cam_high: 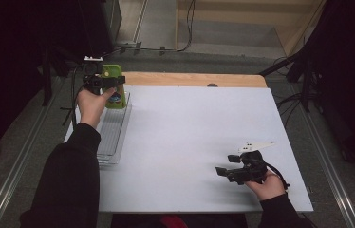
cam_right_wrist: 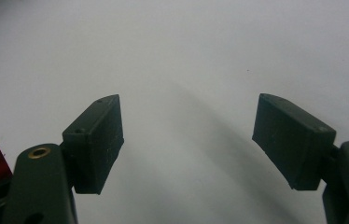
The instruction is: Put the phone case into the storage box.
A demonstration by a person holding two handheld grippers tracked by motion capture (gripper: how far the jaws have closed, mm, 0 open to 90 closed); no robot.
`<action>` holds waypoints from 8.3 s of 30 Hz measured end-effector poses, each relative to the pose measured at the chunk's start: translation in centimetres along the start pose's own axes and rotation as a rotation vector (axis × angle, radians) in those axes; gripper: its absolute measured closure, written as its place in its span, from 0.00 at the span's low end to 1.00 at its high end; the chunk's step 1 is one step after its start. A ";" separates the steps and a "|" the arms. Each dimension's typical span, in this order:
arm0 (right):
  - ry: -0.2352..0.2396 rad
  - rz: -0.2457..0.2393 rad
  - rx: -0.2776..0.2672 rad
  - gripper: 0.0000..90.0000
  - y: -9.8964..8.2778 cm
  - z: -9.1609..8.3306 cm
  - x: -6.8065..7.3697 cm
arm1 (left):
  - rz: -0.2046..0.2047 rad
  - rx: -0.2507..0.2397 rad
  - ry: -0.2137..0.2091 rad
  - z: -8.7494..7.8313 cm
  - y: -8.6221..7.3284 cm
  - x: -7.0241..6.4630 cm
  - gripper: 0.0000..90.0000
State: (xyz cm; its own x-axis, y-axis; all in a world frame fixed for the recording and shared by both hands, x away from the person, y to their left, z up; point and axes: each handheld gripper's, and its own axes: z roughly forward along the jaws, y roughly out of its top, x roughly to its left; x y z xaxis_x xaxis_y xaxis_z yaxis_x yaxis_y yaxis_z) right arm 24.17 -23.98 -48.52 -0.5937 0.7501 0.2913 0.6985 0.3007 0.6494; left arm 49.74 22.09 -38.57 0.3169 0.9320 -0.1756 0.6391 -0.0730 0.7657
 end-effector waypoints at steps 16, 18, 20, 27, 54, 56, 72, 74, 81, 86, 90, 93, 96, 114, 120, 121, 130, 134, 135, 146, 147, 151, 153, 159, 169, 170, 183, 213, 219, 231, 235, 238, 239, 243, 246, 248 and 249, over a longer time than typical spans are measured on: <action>0.006 0.007 -0.008 0.25 0.0 -0.1 -0.2 | -0.013 0.026 0.018 2.7 -0.9 1.1 0.18; 0.007 0.010 -0.005 0.25 0.0 0.0 -0.3 | -0.002 0.020 0.022 2.9 -1.0 1.1 0.18; 0.006 0.009 -0.005 0.25 0.0 0.0 -0.3 | 0.008 0.013 0.018 3.2 -1.1 1.3 0.18; 0.002 0.019 0.002 0.25 -0.1 -0.1 -0.5 | 0.041 0.019 0.045 3.9 -1.4 1.5 0.18; 0.011 0.016 0.015 0.26 -0.1 0.1 -0.5 | 0.068 0.035 -0.006 4.3 -1.8 1.4 0.16; 0.009 0.014 0.014 0.26 -0.1 0.1 -0.6 | 0.054 0.058 -0.012 4.4 -1.8 1.4 0.09; 0.002 0.015 0.009 0.26 -0.1 -0.1 -0.8 | 0.047 0.111 0.001 3.5 -1.4 1.8 0.00; -0.002 0.014 0.009 0.26 -0.1 -0.1 -0.7 | 0.052 0.112 -0.002 3.0 -1.3 1.9 0.00; -0.004 0.014 0.011 0.26 -0.1 -0.1 -0.7 | 0.004 0.140 -0.022 1.9 -1.2 2.4 0.00; -0.007 0.021 0.006 0.26 -0.1 -0.2 -0.8 | -0.004 0.134 -0.021 1.0 -0.9 2.4 0.00; -0.009 0.025 0.003 0.26 -0.2 -0.3 -0.9 | 0.011 0.157 -0.016 0.4 -0.9 2.4 0.00; -0.008 0.021 0.002 0.26 -0.1 -0.3 -0.9 | 0.016 0.167 -0.026 -0.1 -1.0 2.4 0.00; -0.004 0.020 -0.008 0.26 0.0 -0.5 -0.9 | 0.010 0.183 -0.036 -0.6 -0.9 2.5 0.00; 0.010 0.028 -0.017 0.26 0.1 -0.6 -0.9 | 0.046 0.205 -0.183 -4.0 -1.4 1.6 0.03; 0.014 0.029 -0.021 0.26 0.1 -0.7 -1.0 | 0.077 0.207 -0.228 -4.5 -1.4 0.5 0.05; 0.016 0.031 -0.019 0.26 0.1 -0.7 -0.9 | 0.083 0.206 -0.254 -4.6 -1.4 0.3 0.09; 0.024 0.030 -0.015 0.26 0.1 -0.7 -1.0 | 0.120 0.200 -0.382 -5.0 -1.8 -1.7 0.20; 0.023 0.030 -0.014 0.26 0.2 -0.6 -1.0 | 0.146 0.214 -0.401 -4.7 -2.0 -2.3 0.20; 0.023 0.027 -0.015 0.26 0.2 -0.6 -1.0 | 0.148 0.216 -0.406 -4.6 -2.1 -2.4 0.20; 0.031 0.029 -0.009 0.26 0.2 -0.4 -1.0 | 0.174 0.236 -0.500 -4.3 -3.5 -4.6 0.20; 0.032 0.028 -0.008 0.26 0.2 -0.4 -1.0 | 0.176 0.237 -0.504 -4.2 -3.7 -4.9 0.20; 0.032 0.030 -0.006 0.26 0.2 -0.4 -1.0 | 0.185 0.243 -0.534 -4.2 -4.3 -5.6 0.20; 0.033 0.029 -0.007 0.26 0.3 -0.4 -1.0 | 0.183 0.243 -0.541 -4.2 -4.5 -5.9 0.20; 0.033 0.030 -0.006 0.26 0.3 -0.4 -1.0 | 0.185 0.249 -0.538 -4.0 -5.1 -6.4 0.20; 0.036 0.023 -0.008 0.26 0.3 -0.3 -0.9 | 0.194 0.239 -0.503 -4.0 -6.4 -6.6 0.20; 0.036 0.023 -0.007 0.26 0.3 -0.3 -0.9 | 0.198 0.240 -0.501 -4.0 -6.6 -6.6 0.20; 0.029 0.018 -0.006 0.26 0.2 -0.2 -0.9 | 0.188 0.203 -0.542 -4.5 -8.5 -6.4 0.20; 0.034 0.012 -0.007 0.26 0.1 -0.4 -0.8 | 0.202 0.164 -0.549 -6.7 -12.5 -6.3 0.20; 0.035 0.012 -0.008 0.26 0.1 -0.5 -0.8 | 0.214 0.151 -0.562 -7.2 -13.5 -6.5 0.20; 0.038 0.009 -0.006 0.26 0.0 -0.4 -0.7 | 0.244 0.154 -0.570 -7.9 -15.6 -7.0 0.20; 0.040 0.011 -0.004 0.26 0.0 -0.4 -0.7 | 0.252 0.174 -0.576 -7.9 -16.3 -7.2 0.20; 0.047 0.015 -0.007 0.26 0.0 -0.4 -0.7 | 0.269 0.170 -0.577 -8.1 -16.6 -7.4 0.20; 0.050 0.014 -0.007 0.26 0.0 -0.4 -0.7 | 0.266 0.168 -0.579 -8.2 -16.7 -7.4 0.20; 0.051 0.016 -0.004 0.26 0.0 -0.4 -0.7 | 0.277 0.171 -0.578 -8.5 -17.0 -7.5 0.20; 0.053 0.016 -0.003 0.26 0.0 -0.4 -0.7 | 0.285 0.178 -0.588 -8.7 -17.3 -7.7 0.20; 0.054 0.017 -0.004 0.26 0.0 -0.4 -0.7 | 0.293 0.181 -0.590 -8.7 -17.5 -7.8 0.20; 0.053 0.017 -0.004 0.26 0.0 -0.4 -0.7 | 0.303 0.186 -0.588 -8.8 -17.6 -7.8 0.20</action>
State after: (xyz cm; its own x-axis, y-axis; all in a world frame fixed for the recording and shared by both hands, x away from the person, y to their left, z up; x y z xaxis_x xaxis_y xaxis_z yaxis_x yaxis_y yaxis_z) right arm 24.40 -24.76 -48.46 -0.6026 0.7225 0.3389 0.7069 0.2863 0.6468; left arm 29.84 19.24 -45.28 0.7949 0.5173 -0.3171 0.5552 -0.4093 0.7241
